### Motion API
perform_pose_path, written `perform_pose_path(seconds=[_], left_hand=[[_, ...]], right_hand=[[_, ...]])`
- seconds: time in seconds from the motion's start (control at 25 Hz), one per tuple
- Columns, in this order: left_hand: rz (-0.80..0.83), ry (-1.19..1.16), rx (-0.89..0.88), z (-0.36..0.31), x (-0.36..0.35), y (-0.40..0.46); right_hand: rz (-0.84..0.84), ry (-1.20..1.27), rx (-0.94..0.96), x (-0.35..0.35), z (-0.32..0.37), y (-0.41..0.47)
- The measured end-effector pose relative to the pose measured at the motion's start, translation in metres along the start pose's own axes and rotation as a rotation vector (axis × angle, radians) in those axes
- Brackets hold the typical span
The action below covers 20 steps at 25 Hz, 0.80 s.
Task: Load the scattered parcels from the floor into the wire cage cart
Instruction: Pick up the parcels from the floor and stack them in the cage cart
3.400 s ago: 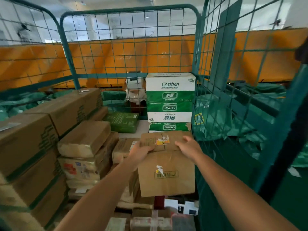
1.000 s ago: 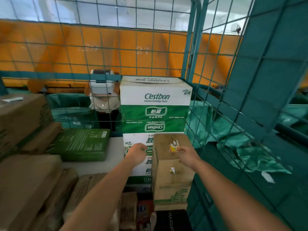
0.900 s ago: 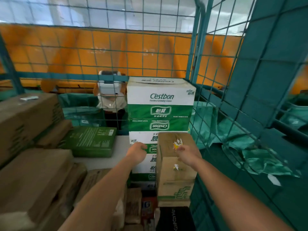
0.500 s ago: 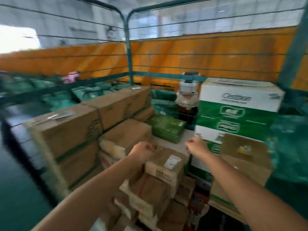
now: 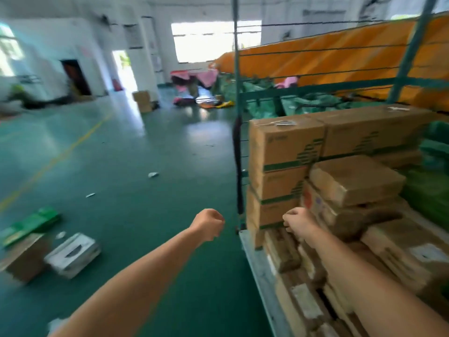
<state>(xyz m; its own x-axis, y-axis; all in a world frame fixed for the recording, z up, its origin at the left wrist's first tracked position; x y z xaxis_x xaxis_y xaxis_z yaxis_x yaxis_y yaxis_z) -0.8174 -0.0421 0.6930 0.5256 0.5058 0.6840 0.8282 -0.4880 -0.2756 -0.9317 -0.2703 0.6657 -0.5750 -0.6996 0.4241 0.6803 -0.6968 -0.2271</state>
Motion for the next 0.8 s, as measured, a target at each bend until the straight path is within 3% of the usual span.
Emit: perform_pose_path(seconds=[0.4, 0.8], left_hand=[[-0.196, -0.095, 0.283, 0.241, 0.141, -0.119], [-0.347, -0.215, 0.496, 0.448, 0.256, -0.211]], right_hand=[[0.328, -0.174, 0.133, -0.278, 0.092, -0.107], [0.555, -0.293, 0.199, -0.502, 0.144, -0.225]])
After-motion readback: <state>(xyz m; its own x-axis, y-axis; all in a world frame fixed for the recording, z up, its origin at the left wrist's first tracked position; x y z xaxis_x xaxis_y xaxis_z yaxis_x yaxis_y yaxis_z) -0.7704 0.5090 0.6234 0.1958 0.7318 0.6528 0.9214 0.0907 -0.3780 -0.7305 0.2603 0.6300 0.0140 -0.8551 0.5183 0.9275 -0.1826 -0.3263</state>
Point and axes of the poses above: each hand's wrist, its own y-axis towards the middle knuckle, its own x-axis out of the back of the hand, z = x × y, the point moved 2 cm from there along y, towards the middle knuckle, and after that the axes turned 7 degrees about y, right-handed, at the moved point
